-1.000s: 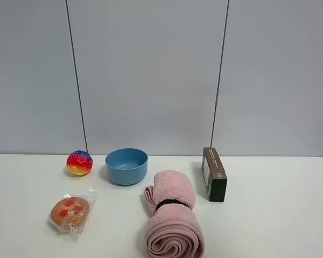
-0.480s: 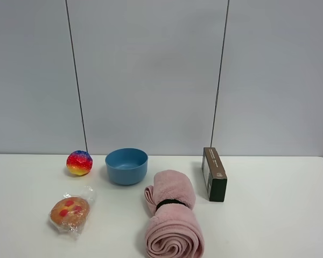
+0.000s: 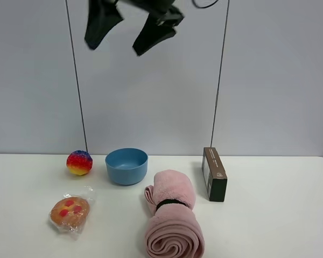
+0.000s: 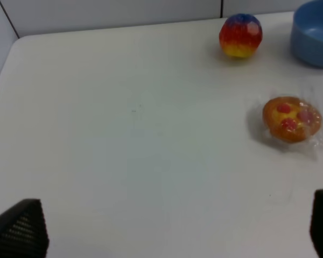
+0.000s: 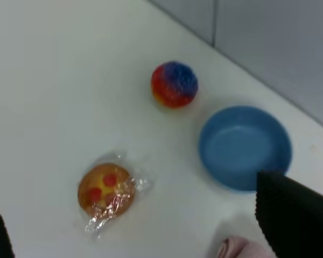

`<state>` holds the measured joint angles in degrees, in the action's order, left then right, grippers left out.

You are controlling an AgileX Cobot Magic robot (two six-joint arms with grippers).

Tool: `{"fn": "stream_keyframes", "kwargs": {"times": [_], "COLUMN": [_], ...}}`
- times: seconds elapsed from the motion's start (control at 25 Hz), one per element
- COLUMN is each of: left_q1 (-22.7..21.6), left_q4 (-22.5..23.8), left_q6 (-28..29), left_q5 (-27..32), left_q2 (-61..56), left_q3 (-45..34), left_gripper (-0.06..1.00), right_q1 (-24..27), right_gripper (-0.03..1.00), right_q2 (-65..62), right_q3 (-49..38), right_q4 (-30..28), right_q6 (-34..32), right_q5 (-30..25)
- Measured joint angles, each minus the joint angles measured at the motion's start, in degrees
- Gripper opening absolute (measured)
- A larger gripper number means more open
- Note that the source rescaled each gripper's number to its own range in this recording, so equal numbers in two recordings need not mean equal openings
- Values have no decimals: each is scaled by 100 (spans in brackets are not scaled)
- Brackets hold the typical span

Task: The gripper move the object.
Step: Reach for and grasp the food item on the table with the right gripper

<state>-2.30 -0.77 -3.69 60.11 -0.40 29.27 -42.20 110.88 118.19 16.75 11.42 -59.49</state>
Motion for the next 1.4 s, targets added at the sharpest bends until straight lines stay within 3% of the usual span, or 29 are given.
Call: {"fn": "stream_keyframes", "kwargs": {"times": [0.2,0.4,0.72,1.4], "left_q1": [0,0,0,0], "left_q4": [0,0,0,0], "left_q6": [0,0,0,0], "left_q5": [0,0,0,0], "left_q2": [0,0,0,0], "left_q3": [0,0,0,0], "left_gripper": [100,100,100,100], "right_q1": [-487,-857,-1095,-1144], "right_gripper": [100,100,100,100], "right_q2": [1307,2173,3005,3873], "right_q3": [1381,1883,1915,1915], "right_q4": [-358,-353,-347,-502], "right_q6": [-634,-657,-657,-651], "right_q5": [-888,-996,-918,-106]}}
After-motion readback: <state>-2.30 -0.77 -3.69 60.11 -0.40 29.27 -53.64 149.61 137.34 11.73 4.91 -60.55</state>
